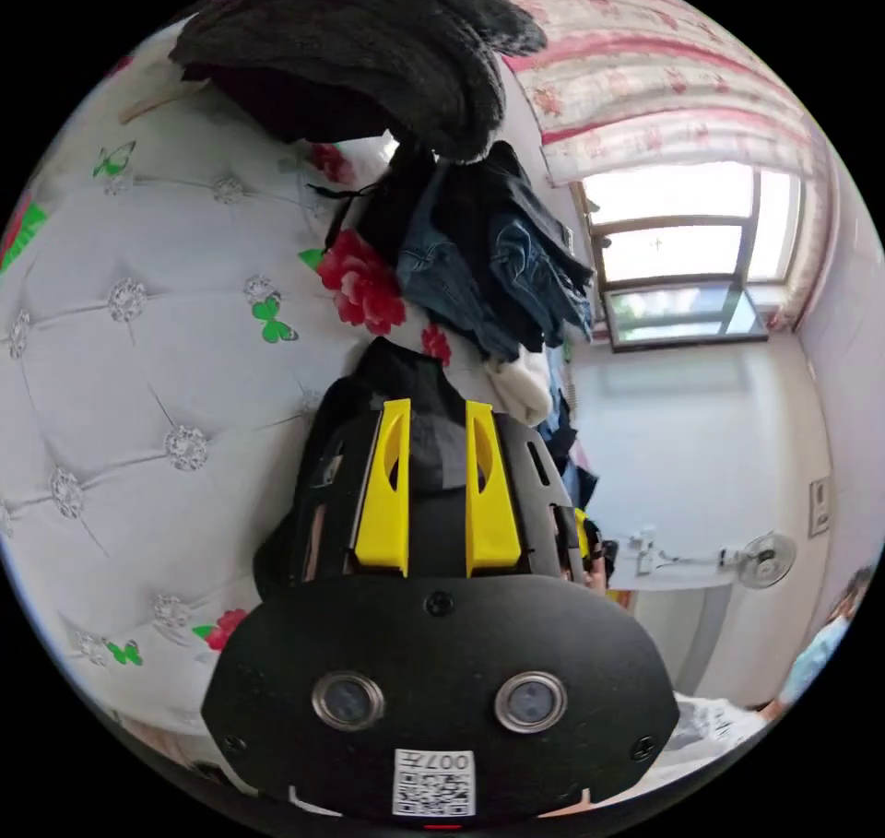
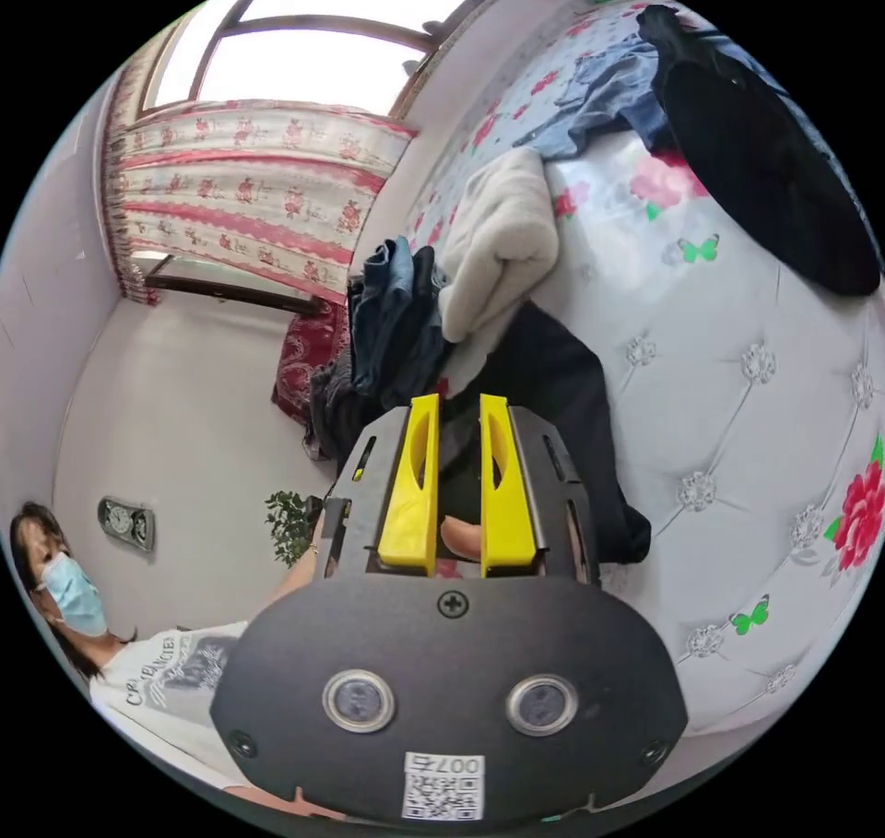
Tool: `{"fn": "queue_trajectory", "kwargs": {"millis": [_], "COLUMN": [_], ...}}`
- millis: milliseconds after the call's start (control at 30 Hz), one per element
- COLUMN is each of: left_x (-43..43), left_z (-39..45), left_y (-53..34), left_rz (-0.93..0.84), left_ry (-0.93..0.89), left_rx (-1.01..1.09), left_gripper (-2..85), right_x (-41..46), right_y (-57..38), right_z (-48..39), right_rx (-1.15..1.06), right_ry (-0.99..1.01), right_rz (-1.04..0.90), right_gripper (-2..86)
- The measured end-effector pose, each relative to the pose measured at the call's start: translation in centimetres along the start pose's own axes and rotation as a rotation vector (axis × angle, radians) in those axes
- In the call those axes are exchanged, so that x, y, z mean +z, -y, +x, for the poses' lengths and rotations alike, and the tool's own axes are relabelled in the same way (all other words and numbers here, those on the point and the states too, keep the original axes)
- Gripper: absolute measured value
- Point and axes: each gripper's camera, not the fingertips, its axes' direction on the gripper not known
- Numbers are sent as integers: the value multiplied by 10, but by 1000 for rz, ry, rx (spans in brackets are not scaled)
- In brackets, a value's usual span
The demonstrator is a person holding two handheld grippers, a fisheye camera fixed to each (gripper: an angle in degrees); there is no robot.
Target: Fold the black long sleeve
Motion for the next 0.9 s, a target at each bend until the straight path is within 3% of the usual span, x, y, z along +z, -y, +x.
{"fn": "queue_trajectory", "kwargs": {"millis": [267,400,500,633,700,767,900], "left_x": [30,88,119,111,77,62,70], "left_z": [29,64,69,71,62,60,99], "left_y": [-28,-14,2,40,61,67,37], "left_rz": [-179,-442,-507,-303,-19,74,-49], "left_ry": [308,233,255,268,158,80,204], "left_rx": [365,546,533,400,218,162,358], "left_gripper": [74,65,58,56,62,61,58], "right_x": [26,45,63,65,58,48,12], "right_y": [-46,-15,-1,-11,-20,-30,-61], "right_z": [0,-14,-20,-31,-30,-28,-20], "right_rx": [-102,-146,-149,-156,-137,-108,-19], "right_ry": [-268,-335,-321,-269,-246,-238,-265], "right_rz": [-96,-116,-156,-116,-85,-55,13], "right_gripper": [61,67,69,77,81,85,99]}}
